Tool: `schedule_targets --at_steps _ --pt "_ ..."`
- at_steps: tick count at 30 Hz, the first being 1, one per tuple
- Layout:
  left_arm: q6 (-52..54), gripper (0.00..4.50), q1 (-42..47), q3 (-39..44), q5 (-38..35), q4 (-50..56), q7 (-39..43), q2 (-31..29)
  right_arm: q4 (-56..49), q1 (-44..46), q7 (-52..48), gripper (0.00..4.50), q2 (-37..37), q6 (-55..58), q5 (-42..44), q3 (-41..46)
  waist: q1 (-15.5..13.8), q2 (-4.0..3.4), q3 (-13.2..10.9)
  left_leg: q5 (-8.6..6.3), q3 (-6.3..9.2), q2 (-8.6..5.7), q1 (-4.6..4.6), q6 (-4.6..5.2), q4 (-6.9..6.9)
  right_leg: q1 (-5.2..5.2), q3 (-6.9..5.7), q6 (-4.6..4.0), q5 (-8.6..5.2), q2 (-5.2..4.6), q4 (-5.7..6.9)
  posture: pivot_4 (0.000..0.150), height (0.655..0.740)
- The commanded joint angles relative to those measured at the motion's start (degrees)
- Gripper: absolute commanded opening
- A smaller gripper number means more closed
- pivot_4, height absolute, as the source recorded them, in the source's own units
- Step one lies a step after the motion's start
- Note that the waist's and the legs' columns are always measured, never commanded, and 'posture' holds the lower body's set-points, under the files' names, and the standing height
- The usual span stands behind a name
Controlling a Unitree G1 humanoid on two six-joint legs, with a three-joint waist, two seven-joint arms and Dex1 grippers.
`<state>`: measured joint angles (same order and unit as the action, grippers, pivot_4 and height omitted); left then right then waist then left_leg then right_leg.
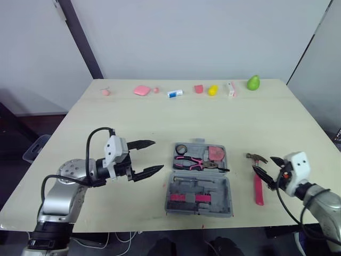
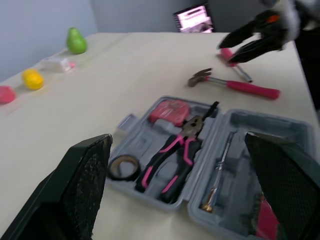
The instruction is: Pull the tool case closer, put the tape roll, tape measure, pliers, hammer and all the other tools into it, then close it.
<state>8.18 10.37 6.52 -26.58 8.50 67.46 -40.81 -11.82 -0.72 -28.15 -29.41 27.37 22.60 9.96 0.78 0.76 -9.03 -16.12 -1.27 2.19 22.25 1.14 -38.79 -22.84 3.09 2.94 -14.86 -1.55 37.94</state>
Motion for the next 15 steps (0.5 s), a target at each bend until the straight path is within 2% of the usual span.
schedule_targets --at_steps 1,9,15 --pt "0.0 4.46 1.3 -0.1 -1.4 3.4 1.1 -0.9 0.0 2.6 3.6 4.5 1.6 4.1 -0.4 -0.5 0.0 0.0 0.0 0.0 -0.01 0.0 0.01 0.0 0.0 -0.01 0.01 0.0 0.0 0.0 0.0 0.15 0.74" --pt "3.5 4.46 2.8 -1.0 -3.4 7.1 2.3 -2.1 4.3 6.9 10.7 4.5 6.2 10.5 -2.9 -1.1 0.0 0.0 0.0 0.01 0.03 -0.02 0.36 0.0 -0.01 -0.33 -0.03 0.02 0.01 -0.01 0.01 0.15 0.74" --pt "6.0 4.46 4.8 -1.8 -5.0 9.3 2.6 -2.6 9.3 10.8 15.0 4.5 9.2 11.2 -5.2 -0.6 0.2 0.0 0.0 0.01 -0.03 -0.01 0.63 -0.01 -0.01 -0.61 0.05 0.02 0.02 0.04 0.05 0.15 0.74"
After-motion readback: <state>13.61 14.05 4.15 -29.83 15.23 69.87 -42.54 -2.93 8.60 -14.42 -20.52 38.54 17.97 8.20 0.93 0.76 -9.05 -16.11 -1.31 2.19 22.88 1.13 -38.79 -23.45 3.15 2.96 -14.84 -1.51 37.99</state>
